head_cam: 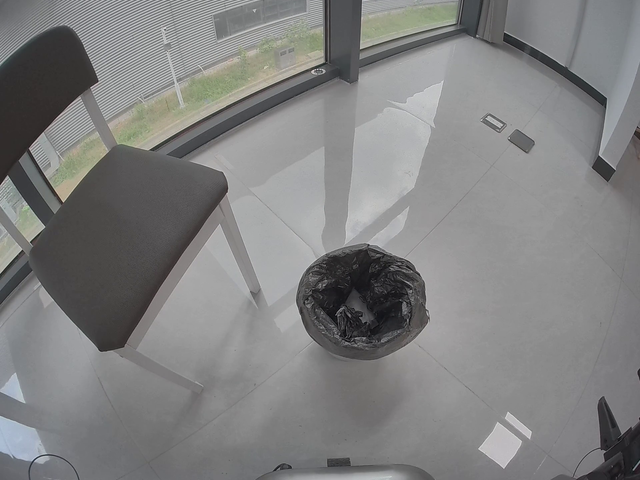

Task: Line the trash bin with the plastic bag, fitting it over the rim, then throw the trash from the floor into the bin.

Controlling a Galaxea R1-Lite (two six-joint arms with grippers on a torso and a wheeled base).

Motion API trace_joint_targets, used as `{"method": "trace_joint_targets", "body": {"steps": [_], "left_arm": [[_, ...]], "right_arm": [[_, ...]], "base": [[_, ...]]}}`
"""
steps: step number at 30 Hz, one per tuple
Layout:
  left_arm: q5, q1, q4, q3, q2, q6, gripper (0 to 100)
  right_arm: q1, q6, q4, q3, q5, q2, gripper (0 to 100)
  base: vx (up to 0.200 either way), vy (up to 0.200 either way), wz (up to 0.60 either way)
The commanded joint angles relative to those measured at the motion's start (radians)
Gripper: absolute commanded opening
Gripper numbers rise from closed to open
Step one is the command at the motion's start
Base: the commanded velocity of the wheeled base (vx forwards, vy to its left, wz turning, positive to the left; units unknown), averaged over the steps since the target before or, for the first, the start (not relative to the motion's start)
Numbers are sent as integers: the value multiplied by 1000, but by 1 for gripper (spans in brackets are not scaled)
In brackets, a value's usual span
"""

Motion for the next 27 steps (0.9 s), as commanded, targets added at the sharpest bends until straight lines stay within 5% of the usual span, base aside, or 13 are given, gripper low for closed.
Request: {"method": "trace_joint_targets", "body": {"steps": [1, 14, 17, 21, 27], "left_arm": [[3, -11, 2, 3, -23, 0, 100], [4, 40, 30, 78, -60, -15, 100], [9, 121, 24, 140, -126, -7, 100], [6, 98, 68, 173, -148, -30, 100], [-68, 98, -252, 425, -148, -35, 100]], "right_arm": [[0, 3, 0, 15, -19, -4, 100], [2, 43, 7, 24, -29, -4, 100], [2, 43, 7, 24, -29, -4, 100], [2, 43, 9, 24, -28, -4, 100], [2, 38, 6, 24, -19, -4, 100]], "base": [[0, 0, 0], [0, 0, 0], [0, 0, 0], [0, 0, 0], [0, 0, 0]]}}
